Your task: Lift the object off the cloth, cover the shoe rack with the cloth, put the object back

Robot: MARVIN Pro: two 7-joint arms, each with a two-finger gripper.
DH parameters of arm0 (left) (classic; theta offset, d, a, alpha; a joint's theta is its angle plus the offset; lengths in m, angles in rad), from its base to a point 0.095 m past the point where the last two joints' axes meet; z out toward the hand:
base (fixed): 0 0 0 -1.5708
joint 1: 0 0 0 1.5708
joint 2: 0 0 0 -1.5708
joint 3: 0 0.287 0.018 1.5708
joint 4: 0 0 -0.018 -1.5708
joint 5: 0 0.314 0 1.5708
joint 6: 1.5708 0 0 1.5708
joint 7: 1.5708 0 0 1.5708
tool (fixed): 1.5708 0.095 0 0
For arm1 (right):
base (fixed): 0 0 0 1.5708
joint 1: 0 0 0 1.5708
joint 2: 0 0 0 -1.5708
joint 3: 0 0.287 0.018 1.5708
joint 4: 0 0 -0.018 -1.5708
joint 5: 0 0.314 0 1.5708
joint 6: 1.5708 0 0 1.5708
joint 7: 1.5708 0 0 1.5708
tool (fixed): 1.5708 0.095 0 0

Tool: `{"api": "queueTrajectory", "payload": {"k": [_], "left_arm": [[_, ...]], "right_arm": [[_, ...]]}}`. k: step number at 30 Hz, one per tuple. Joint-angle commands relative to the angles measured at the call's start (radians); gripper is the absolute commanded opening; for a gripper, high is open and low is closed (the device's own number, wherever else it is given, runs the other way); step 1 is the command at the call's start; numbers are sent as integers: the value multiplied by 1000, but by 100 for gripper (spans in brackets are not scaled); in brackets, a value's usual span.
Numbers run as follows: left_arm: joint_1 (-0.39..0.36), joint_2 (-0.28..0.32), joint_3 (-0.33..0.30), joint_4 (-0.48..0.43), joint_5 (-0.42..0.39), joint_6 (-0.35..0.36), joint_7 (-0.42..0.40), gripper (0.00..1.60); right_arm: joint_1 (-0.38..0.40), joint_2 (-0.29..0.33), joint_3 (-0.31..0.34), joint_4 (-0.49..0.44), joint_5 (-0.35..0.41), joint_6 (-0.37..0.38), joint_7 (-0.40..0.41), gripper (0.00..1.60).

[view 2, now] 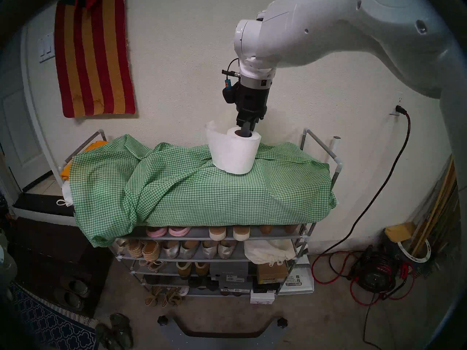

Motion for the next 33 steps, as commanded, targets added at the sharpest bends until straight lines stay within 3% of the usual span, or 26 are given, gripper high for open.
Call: {"api": "queueTrajectory", "payload": {"k": [1,13,33], "left_arm": [[0,2,0,0,1,1,-1,160],[0,2,0,0,1,1,-1,160],[0,2,0,0,1,1,-1,160]], "right_arm": [[111,85,14,-57,32,22,-12,0],[229,181,22,-119,-8,70,-45,0],[452,334,-104,-292,-124,156,-43,0]]}}
